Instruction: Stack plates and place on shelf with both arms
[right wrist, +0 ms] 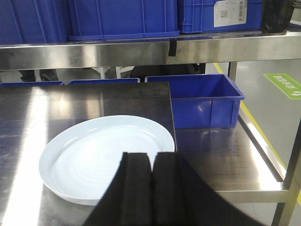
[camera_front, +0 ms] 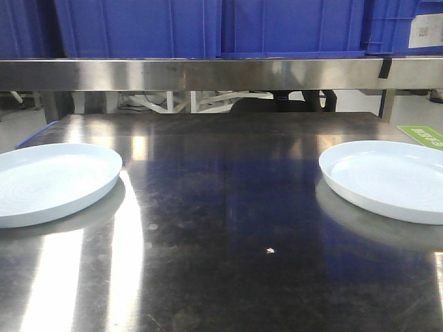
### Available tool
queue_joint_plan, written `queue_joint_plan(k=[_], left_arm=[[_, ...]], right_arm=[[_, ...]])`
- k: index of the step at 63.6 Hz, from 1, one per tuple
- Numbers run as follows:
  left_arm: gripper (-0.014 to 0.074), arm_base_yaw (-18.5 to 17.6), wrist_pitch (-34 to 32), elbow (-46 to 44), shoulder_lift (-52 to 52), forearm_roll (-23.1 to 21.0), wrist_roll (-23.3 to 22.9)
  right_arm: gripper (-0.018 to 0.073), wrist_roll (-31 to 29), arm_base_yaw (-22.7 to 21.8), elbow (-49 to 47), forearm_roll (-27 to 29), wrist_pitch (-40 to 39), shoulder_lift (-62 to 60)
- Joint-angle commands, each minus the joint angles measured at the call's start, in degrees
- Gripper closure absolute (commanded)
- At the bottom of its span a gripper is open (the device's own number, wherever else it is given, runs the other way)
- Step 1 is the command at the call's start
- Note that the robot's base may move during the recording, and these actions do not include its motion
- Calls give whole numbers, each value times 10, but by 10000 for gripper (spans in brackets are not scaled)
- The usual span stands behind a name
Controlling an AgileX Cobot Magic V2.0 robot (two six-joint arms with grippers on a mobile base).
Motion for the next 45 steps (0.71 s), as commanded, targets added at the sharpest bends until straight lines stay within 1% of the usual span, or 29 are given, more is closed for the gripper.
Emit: queue_joint_plan(k=[1,45], left_arm=[[516,1,-48,2,-13,-3,-3],[516,1,-52,2,-13,-3,-3]], right_arm=[[510,0,-2,1,-5,-51,-10],[510,0,-2,1,-5,-51,-10]])
